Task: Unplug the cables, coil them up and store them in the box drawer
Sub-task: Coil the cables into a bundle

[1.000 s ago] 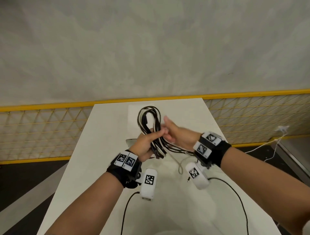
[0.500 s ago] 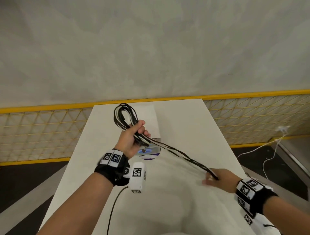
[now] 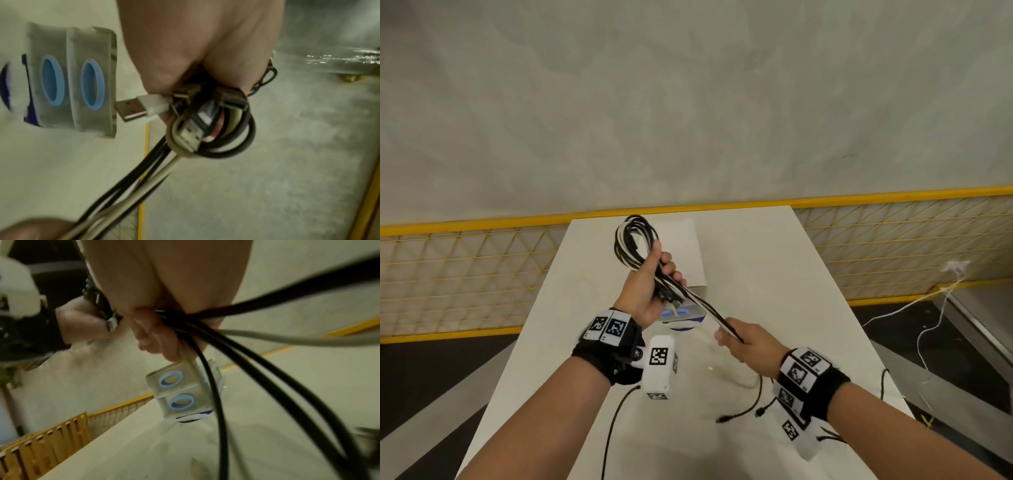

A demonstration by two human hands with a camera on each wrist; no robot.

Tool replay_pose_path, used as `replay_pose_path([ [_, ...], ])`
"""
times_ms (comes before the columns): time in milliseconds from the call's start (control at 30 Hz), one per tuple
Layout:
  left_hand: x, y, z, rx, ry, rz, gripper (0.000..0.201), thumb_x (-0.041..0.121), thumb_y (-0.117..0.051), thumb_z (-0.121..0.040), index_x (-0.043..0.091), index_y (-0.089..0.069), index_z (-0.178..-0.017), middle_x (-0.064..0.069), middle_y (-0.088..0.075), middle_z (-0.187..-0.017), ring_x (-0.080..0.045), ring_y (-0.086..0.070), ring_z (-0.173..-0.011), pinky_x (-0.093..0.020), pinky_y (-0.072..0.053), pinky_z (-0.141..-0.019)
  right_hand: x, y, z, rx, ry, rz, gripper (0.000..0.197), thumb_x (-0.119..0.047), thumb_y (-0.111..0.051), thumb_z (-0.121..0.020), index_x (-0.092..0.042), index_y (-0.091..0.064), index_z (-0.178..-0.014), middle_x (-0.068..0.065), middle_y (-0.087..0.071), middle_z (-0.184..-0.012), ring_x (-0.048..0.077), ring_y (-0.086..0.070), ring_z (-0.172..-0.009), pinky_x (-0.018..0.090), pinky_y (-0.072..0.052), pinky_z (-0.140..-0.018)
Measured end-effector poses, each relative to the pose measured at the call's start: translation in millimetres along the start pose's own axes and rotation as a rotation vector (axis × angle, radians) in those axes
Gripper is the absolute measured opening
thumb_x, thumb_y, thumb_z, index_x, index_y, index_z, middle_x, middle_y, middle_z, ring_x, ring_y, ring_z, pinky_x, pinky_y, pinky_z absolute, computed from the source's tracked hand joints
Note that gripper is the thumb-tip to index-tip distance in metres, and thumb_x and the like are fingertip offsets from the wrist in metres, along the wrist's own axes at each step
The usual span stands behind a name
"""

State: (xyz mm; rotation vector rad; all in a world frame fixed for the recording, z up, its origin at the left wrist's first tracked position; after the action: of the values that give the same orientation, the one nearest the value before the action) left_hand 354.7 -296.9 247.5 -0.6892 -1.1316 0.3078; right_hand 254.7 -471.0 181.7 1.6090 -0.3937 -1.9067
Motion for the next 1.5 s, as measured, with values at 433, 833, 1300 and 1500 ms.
replay_pose_path([
  [433, -10.1, 45.2, -22.4, 0.316, -0.065, -0.247, 0.037, 0.038, -0.063, -0.087, 0.011, -0.049, -0.067, -0.002, -0.05, -0.054, -0.022, -0.06, -0.046, -0.036, -0.054, -0.055, -105.4, 20.7, 49.3, -0.496, 0.248, 0.839, 0.033, -0.03, -0.04, -0.099, -0.001, -0.048, -0.112, 0.021, -0.06, -0.099, 0.024, -0.041, -0.07, 0.03, -0.03, -0.057],
  [833, -60.2, -3.5, 42.0, -0.384, 0.356, -0.626, 0.035, 0.029, -0.056, -0.093, 0.014, -0.041, -0.066, -0.002, -0.034, -0.054, -0.016, -0.034, -0.042, -0.024, -0.037, -0.042, -143.8, 87.8, -39.1, -0.171, 0.443, 0.739, 0.041, -0.058, -0.059, -0.081, -0.025, -0.059, -0.106, -0.001, -0.048, -0.096, 0.014, -0.048, -0.078, 0.028, -0.036, -0.064],
  [1300, -62.6, 7.5, 44.5, -0.555, 0.57, -0.245, 0.035, 0.047, -0.077, -0.071, 0.021, -0.055, -0.062, 0.008, -0.046, -0.047, -0.009, -0.045, -0.037, -0.019, -0.042, -0.038, -96.3, 66.4, -42.8, -0.43, 0.249, -0.096, 0.045, -0.04, -0.063, -0.08, -0.028, -0.051, -0.122, -0.013, -0.061, -0.106, 0.005, -0.06, -0.099, 0.026, -0.045, -0.096],
  [1500, -55.5, -0.2, 40.5, -0.488, 0.488, -0.318, 0.038, 0.048, -0.077, -0.069, 0.019, -0.052, -0.064, 0.006, -0.04, -0.048, -0.01, -0.04, -0.036, -0.02, -0.039, -0.039, -100.0, 61.4, -45.4, -0.085, 0.365, -0.108, 0.023, -0.029, -0.067, -0.086, -0.009, -0.068, -0.098, -0.001, -0.069, -0.091, 0.008, -0.064, -0.085, 0.023, -0.049, -0.085],
])
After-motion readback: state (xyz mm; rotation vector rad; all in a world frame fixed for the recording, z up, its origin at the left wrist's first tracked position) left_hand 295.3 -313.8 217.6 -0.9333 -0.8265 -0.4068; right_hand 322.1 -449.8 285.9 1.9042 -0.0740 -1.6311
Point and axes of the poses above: each hand's wrist, its own z-axis away from the middle knuckle, its own y-axis out of the back of the hand, x = y × z, the point moved 2 cm from there along -z, towards the middle knuckle
